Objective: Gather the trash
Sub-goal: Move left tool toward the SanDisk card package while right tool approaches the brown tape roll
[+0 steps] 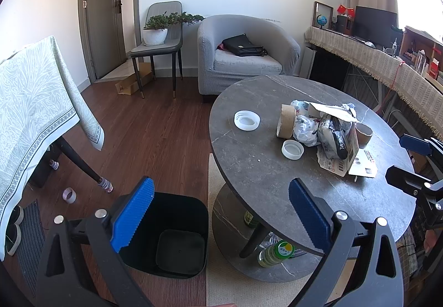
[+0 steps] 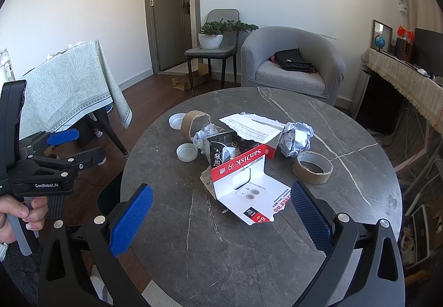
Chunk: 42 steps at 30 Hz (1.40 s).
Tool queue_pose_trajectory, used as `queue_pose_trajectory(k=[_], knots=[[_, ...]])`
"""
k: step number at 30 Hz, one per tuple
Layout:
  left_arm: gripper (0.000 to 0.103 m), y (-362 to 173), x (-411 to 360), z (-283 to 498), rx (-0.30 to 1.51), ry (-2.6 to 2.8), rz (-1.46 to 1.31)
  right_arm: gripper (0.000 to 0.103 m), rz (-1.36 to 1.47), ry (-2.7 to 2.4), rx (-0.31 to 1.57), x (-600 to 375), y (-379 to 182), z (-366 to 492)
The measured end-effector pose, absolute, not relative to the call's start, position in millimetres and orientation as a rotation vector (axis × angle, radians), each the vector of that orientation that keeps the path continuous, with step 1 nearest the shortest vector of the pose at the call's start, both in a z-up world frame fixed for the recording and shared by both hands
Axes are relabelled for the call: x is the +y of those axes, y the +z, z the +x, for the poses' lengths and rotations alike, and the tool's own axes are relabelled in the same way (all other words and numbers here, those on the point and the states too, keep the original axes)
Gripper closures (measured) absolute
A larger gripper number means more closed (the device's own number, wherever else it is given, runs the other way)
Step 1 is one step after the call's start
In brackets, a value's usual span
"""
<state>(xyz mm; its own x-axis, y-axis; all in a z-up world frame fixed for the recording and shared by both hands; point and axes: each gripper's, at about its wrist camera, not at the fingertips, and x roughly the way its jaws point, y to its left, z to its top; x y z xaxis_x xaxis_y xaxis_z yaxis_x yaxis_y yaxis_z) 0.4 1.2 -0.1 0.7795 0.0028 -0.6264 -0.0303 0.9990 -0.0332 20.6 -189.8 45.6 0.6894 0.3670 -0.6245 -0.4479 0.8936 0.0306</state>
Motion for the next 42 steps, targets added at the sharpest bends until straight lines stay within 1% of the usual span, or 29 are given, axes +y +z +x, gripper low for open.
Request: queue_pose_trajectory(k=[19, 25, 28, 31, 34, 36, 38, 42], knots=[[0.004, -1.6, -0.6, 0.0, 0.677, 0.013, -0.041, 0.003, -0.132, 0.452, 0.67, -191.0, 43.3, 20.0], [0.005, -0.1, -4.8, 1.2, 0.671, -0.021, -0.046, 0.003, -0.12, 0.427, 0.681, -201.0, 42.5, 24.7], [0.014, 1.4, -9.4, 1.6, 0.663, -0.047, -0.037, 0.003, -0.112, 0.423, 0.684, -206.8, 43.2, 26.5], [0.016, 3.8, -16.1, 0.7, 0.65, -0.078, -0.028, 0.003, -0.105, 0.419, 0.682, -213.6, 43.0, 27.2], [0.017, 7.7, -28.1, -0.9, 0.63, -0.13, -0.008, 0.006, -0.094, 0.41, 0.682, -219.9, 42.8, 28.4], [0.02, 9.7, -36.4, 0.0, 0.624, -0.162, -0.004, 0.012, -0.078, 0.401, 0.686, -226.2, 42.1, 30.2], [0.022, 10.1, -45.0, 1.8, 0.629, -0.207, -0.02, 0.013, -0.065, 0.388, 0.689, -232.0, 41.3, 31.8], [0.023, 5.3, -59.9, 7.5, 0.652, -0.252, -0.043, 0.019, -0.038, 0.373, 0.689, -243.2, 40.6, 35.7]])
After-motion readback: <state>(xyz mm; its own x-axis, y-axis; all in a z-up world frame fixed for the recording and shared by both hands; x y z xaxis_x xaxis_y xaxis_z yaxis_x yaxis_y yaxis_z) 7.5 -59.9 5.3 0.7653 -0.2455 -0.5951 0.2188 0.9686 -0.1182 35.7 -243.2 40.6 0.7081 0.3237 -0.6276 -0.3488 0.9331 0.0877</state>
